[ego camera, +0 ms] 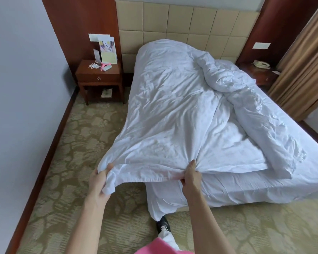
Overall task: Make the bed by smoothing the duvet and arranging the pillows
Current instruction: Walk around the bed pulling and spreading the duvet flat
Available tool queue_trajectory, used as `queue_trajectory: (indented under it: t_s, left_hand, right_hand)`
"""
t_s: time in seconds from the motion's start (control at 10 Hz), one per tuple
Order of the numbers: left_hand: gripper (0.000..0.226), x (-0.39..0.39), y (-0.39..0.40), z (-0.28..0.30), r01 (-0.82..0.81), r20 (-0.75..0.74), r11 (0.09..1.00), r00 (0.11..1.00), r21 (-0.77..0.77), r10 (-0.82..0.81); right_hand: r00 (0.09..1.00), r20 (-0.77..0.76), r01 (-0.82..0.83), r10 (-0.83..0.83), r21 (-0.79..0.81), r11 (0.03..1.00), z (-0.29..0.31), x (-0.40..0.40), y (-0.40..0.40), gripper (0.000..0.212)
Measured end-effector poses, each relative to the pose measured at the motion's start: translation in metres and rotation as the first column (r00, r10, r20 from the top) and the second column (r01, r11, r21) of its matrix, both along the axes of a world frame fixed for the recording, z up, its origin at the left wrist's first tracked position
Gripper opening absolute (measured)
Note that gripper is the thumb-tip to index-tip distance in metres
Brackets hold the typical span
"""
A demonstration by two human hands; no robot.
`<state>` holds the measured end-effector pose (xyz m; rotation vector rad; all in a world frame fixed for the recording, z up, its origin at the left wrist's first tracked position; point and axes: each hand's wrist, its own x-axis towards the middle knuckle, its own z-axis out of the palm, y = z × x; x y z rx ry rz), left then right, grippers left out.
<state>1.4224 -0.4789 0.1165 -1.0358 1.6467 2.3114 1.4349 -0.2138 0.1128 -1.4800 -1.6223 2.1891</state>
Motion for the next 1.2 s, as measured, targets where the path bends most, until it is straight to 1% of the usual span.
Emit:
queue_trajectory:
  t_s: [0.1,0.2,0.3,0.4,0.5,0.6,0.7,0.8,0.9,1.0,1.1,1.2]
  left_hand:
    - [0.025,0.001,-0.008,-0.008,0.061,0.071,0.998,0.996,0.019,-0.062]
    - [0.038,0.009,-0.02,-0.032,0.099,0.187,0.984,0.974,0.146,-0.126]
    - [0.04,0.021,-0.02,-0.048,0.073,0.292,0.985,0.949,0.157,-0.116]
    - [0.031,0.024,-0.012,-0.052,0.013,0.336,0.987,0.94,0.16,-0.067]
    - [0.028,0.014,-0.012,-0.047,-0.046,0.298,0.995,0.954,0.083,0.02]
    - [0.042,-0.002,-0.015,-0.044,-0.129,0.214,0.99,0.97,0.063,0.113]
    - [0.048,-0.013,-0.017,-0.044,-0.281,0.205,0.956,0.944,0.081,0.26]
    - [0.047,-0.016,-0.021,-0.045,-0.387,0.225,0.92,0.904,0.067,0.364]
    - [0.046,-0.019,-0.023,-0.051,-0.511,0.286,0.855,0.836,0.092,0.469]
    - [0.043,-0.019,-0.029,-0.085,-0.55,0.353,0.815,0.811,0.185,0.467]
    - [0.028,-0.001,-0.022,-0.097,-0.498,0.424,0.835,0.825,0.234,0.373]
    - [0.01,0.023,-0.015,-0.09,-0.323,0.476,0.941,0.847,0.105,0.238]
  right_hand:
    - [0.999,0.027,-0.041,0.04,0.027,0.999,-0.008,0.004,-0.001,0.045]
    - [0.993,0.098,-0.066,0.065,0.003,0.998,-0.019,0.005,-0.004,0.048]
    - [0.989,0.139,-0.064,0.06,0.028,0.998,-0.02,0.002,-0.004,0.06]
    - [0.991,0.112,-0.077,0.067,0.091,0.993,-0.016,-0.008,-0.003,0.05]
    - [0.993,0.089,-0.096,0.083,0.155,0.983,-0.007,-0.016,-0.009,0.044]
    - [0.995,0.049,-0.099,0.092,0.183,0.978,-0.003,-0.014,-0.02,0.048]
    - [0.994,-0.006,-0.109,0.113,0.219,0.97,-0.005,-0.01,-0.035,0.051]
    - [0.986,-0.075,-0.129,0.152,0.254,0.959,-0.009,-0.011,-0.048,0.055]
    - [0.981,-0.04,-0.178,0.188,0.176,0.968,-0.023,-0.007,-0.049,0.062]
    - [0.946,0.107,-0.311,0.306,0.029,0.95,-0.053,0.005,-0.039,0.053]
    - [0.872,0.25,-0.438,0.421,0.014,0.899,-0.07,0.021,-0.031,0.034]
    - [0.807,0.33,-0.531,0.49,0.043,0.846,-0.079,0.041,-0.027,0.023]
